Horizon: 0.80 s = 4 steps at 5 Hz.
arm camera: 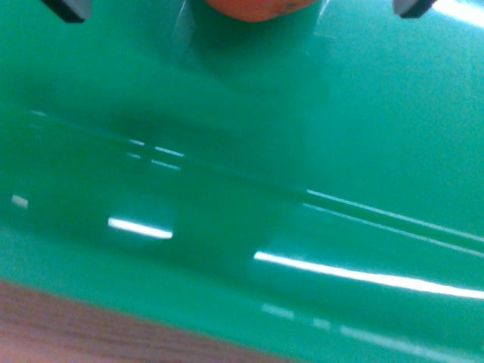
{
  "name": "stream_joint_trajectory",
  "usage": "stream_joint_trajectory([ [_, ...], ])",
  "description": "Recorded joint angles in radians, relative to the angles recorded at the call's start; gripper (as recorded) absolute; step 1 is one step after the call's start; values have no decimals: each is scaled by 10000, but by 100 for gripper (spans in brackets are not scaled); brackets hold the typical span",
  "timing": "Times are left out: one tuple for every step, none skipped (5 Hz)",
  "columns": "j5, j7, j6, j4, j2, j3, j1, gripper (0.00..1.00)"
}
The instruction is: Pick fruit
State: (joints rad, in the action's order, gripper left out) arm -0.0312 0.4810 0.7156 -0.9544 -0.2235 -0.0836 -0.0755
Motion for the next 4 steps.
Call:
stream_joint_trajectory([
  [0,0,0,0,0,0,0,0],
  [-46,140,-288,256,-91,-2,-12,0],
  [-46,140,-288,256,-91,-2,-12,0],
  [-84,258,-530,471,-167,-3,-22,0],
])
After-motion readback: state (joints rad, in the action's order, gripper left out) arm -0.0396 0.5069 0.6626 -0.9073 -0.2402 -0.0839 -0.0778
